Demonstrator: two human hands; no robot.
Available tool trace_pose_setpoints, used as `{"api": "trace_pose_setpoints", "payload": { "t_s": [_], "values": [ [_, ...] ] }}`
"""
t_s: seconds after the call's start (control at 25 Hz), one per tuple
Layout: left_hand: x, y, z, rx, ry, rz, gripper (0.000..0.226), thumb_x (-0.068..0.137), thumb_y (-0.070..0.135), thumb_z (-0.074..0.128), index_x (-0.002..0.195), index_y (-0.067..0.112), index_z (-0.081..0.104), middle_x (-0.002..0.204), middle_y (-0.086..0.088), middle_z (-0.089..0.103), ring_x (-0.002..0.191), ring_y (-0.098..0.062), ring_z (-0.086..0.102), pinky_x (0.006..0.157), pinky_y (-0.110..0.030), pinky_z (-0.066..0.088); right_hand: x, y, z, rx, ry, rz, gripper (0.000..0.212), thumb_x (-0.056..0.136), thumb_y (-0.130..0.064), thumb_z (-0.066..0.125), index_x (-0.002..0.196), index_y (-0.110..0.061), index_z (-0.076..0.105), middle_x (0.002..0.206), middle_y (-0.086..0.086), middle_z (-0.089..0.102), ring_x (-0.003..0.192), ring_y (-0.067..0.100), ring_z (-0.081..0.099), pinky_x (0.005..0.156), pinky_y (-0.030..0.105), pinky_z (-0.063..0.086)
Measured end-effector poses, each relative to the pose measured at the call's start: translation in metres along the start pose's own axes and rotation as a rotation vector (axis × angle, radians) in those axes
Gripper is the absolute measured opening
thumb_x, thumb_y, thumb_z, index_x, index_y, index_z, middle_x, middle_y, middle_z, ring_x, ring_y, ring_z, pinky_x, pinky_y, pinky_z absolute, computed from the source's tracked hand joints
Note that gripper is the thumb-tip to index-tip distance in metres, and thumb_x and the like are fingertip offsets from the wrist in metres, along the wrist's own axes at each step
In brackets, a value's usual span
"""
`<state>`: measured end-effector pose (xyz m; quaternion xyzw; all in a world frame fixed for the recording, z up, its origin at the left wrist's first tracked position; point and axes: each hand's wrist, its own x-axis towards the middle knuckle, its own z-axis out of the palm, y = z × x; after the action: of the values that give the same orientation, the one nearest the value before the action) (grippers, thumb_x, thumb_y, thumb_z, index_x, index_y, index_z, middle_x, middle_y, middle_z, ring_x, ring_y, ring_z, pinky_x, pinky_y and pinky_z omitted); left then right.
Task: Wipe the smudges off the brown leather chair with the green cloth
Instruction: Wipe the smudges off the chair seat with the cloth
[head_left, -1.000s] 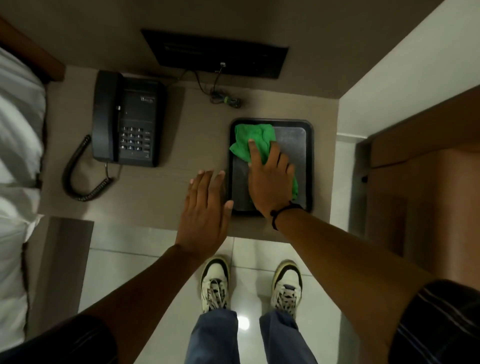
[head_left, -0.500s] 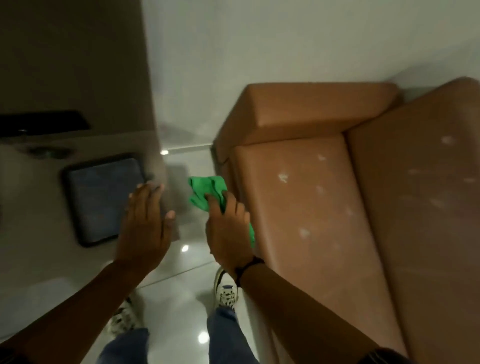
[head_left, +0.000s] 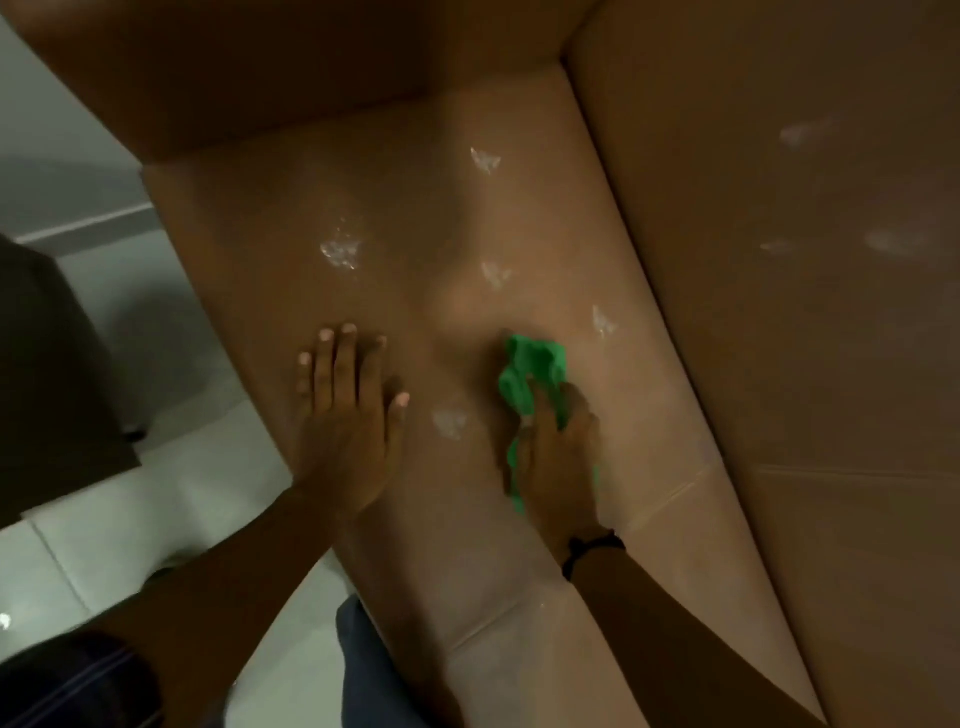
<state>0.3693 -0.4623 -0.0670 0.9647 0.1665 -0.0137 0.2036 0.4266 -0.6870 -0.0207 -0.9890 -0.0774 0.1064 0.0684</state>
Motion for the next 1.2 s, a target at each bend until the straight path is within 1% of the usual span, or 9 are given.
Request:
{"api": "trace_pose_setpoints", "payload": {
  "t_s": [0.2, 0.4, 0.48, 0.6, 0.72, 0.8, 0.88, 1.0, 1.2],
  "values": [
    [-0.004, -0.011, 0.034, 0.122, 0.111, 0.037, 0.074, 0.112, 0.049, 0.036, 0.178, 0.018, 0.023, 0.183, -0.02, 0.021, 0.172, -0.042, 0.012, 0.137, -0.067, -0.002, 0.018, -0.027, 0.061, -0.083, 0.043, -0.382, 0.059, 0.112, -0.06, 0.032, 0.168, -0.046, 0.023, 0.179, 0.01, 0.015, 0.162, 0.041, 0.022, 0.123, 0.07, 0.019],
    [-0.003, -0.004, 0.022, 0.125, 0.027, -0.015, 0.077, 0.106, 0.041, 0.045, 0.175, 0.011, 0.032, 0.183, -0.023, 0.022, 0.171, -0.047, 0.015, 0.134, -0.075, 0.008, -0.02, -0.006, 0.05, -0.083, -0.038, -0.495, 0.059, 0.113, -0.053, 0.03, 0.17, -0.043, 0.018, 0.181, 0.0, 0.008, 0.166, 0.031, 0.015, 0.121, 0.062, 0.03],
    [-0.002, 0.001, 0.017, 0.121, 0.021, -0.034, 0.074, 0.107, 0.041, 0.047, 0.173, 0.008, 0.037, 0.181, -0.025, 0.026, 0.169, -0.049, 0.019, 0.132, -0.078, 0.013, -0.03, 0.021, 0.042, -0.086, -0.042, -0.412, 0.064, 0.11, -0.05, 0.041, 0.169, -0.044, 0.019, 0.181, -0.003, 0.006, 0.164, 0.03, 0.021, 0.118, 0.061, 0.036],
    [0.0, -0.002, 0.022, 0.148, 0.044, -0.023, 0.073, 0.109, 0.044, 0.042, 0.174, 0.011, 0.035, 0.181, -0.023, 0.026, 0.17, -0.048, 0.019, 0.134, -0.075, 0.01, 0.01, -0.007, 0.047, -0.001, 0.047, -0.043, 0.062, 0.111, -0.049, 0.037, 0.17, -0.041, 0.021, 0.181, 0.002, 0.012, 0.161, 0.038, 0.024, 0.116, 0.063, 0.032],
    [-0.002, -0.012, 0.029, 0.171, 0.055, 0.016, 0.075, 0.109, 0.044, 0.042, 0.176, 0.014, 0.029, 0.184, -0.021, 0.02, 0.172, -0.045, 0.013, 0.137, -0.07, 0.003, 0.001, -0.046, 0.066, -0.019, -0.014, -0.308, 0.059, 0.113, -0.052, 0.022, 0.171, -0.038, 0.018, 0.181, 0.001, 0.01, 0.165, 0.035, 0.013, 0.118, 0.06, 0.026],
    [-0.004, -0.011, 0.027, 0.145, 0.042, -0.001, 0.077, 0.107, 0.043, 0.045, 0.176, 0.012, 0.03, 0.183, -0.022, 0.021, 0.171, -0.047, 0.015, 0.136, -0.073, 0.006, -0.041, -0.018, 0.06, -0.059, -0.086, -0.418, 0.06, 0.112, -0.048, 0.032, 0.17, -0.041, 0.017, 0.181, -0.002, 0.008, 0.166, 0.031, 0.013, 0.118, 0.059, 0.029],
    [-0.002, -0.002, 0.021, 0.126, 0.031, -0.033, 0.074, 0.108, 0.042, 0.045, 0.174, 0.009, 0.035, 0.181, -0.024, 0.025, 0.169, -0.049, 0.018, 0.133, -0.077, 0.013, -0.046, 0.024, 0.039, -0.062, -0.079, -0.253, 0.065, 0.108, -0.046, 0.041, 0.169, -0.041, 0.02, 0.18, 0.002, 0.009, 0.162, 0.037, 0.025, 0.117, 0.064, 0.037],
    [0.001, 0.005, 0.027, 0.154, 0.045, -0.065, 0.072, 0.112, 0.045, 0.04, 0.175, 0.011, 0.032, 0.182, -0.023, 0.024, 0.17, -0.049, 0.016, 0.133, -0.078, 0.011, 0.013, 0.026, 0.033, 0.021, 0.02, 0.148, 0.062, 0.109, -0.046, 0.032, 0.17, -0.035, 0.025, 0.179, 0.008, 0.016, 0.16, 0.044, 0.025, 0.116, 0.069, 0.037],
    [0.001, 0.01, 0.042, 0.154, 0.113, -0.112, 0.068, 0.115, 0.047, 0.033, 0.176, 0.018, 0.027, 0.184, -0.019, 0.02, 0.172, -0.045, 0.012, 0.136, -0.072, 0.004, -0.029, -0.013, 0.061, -0.054, -0.077, -0.37, 0.058, 0.113, -0.049, 0.021, 0.171, -0.04, 0.017, 0.181, -0.002, 0.007, 0.166, 0.032, 0.012, 0.119, 0.062, 0.027]
  ]
}}
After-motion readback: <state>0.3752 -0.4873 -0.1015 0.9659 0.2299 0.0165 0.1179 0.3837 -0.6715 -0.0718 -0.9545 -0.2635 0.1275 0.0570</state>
